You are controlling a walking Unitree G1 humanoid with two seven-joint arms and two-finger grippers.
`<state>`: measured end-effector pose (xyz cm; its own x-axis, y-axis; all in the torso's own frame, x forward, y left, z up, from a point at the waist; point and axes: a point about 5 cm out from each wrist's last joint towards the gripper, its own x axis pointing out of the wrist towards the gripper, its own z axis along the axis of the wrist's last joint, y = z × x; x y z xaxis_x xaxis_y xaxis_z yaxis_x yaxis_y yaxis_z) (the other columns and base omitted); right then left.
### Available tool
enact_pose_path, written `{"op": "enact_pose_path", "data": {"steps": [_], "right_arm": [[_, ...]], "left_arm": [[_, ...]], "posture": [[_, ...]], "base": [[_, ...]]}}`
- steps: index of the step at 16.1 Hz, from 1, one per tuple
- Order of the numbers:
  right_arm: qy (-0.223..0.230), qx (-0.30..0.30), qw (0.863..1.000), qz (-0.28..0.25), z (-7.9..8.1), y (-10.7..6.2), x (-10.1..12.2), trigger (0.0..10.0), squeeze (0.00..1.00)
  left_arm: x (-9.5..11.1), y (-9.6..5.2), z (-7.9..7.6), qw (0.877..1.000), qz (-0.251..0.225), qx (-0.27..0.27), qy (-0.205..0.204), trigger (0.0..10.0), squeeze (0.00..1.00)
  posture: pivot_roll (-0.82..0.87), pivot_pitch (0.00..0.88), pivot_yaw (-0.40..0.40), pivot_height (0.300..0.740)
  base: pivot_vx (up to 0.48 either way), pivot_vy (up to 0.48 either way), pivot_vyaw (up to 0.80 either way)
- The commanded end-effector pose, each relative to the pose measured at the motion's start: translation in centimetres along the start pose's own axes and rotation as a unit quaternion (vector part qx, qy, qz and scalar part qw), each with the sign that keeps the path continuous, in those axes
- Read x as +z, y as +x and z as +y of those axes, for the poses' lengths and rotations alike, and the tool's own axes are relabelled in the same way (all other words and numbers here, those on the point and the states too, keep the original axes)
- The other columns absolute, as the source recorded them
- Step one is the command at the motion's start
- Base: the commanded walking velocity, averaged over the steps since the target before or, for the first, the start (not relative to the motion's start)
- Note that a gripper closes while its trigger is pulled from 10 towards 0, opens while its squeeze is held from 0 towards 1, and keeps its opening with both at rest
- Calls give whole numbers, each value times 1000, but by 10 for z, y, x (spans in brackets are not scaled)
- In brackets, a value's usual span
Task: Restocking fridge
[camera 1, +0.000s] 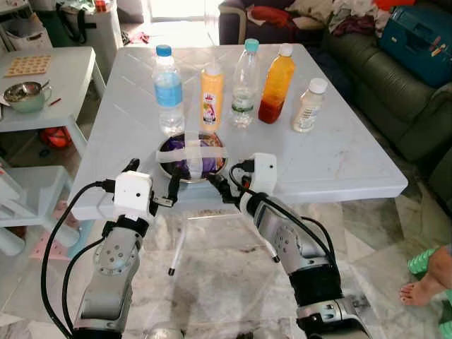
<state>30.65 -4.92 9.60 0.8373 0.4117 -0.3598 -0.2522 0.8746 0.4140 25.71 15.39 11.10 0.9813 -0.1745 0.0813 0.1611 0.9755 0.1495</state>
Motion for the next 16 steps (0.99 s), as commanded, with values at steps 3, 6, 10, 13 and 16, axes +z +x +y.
{"op": "enact_pose_path", "data": {"steps": [3, 6, 10, 13, 16], "right_arm": [[27, 20, 999, -18, 21, 10, 16, 10000, 0], [34, 23, 998, -46, 21, 16, 36, 10000, 0], [47, 5, 999, -23, 15, 23, 40, 10000, 0], [47, 16, 999, -8, 18, 30, 39, 10000, 0], [51, 33, 998, 0, 26, 36, 41, 10000, 0]], "left_arm": [[2, 0, -1, 1000, -2, -2, 4, 10000, 0], [3, 1, -2, 1000, -4, -1, 4, 10000, 0], [3, 1, -2, 1000, -5, -1, 4, 10000, 0], [3, 1, -2, 1000, -5, -2, 5, 10000, 0], [3, 1, -2, 1000, -4, -1, 8, 10000, 0]], "posture": [[143, 5, -52, 740], [146, 4, -54, 740], [147, 2, -58, 740], [155, 0, -60, 740], [164, 0, -63, 740]], "base": [[0, 0, 0], [0, 0, 0], [0, 0, 0], [0, 0, 0], [0, 0, 0]]}}
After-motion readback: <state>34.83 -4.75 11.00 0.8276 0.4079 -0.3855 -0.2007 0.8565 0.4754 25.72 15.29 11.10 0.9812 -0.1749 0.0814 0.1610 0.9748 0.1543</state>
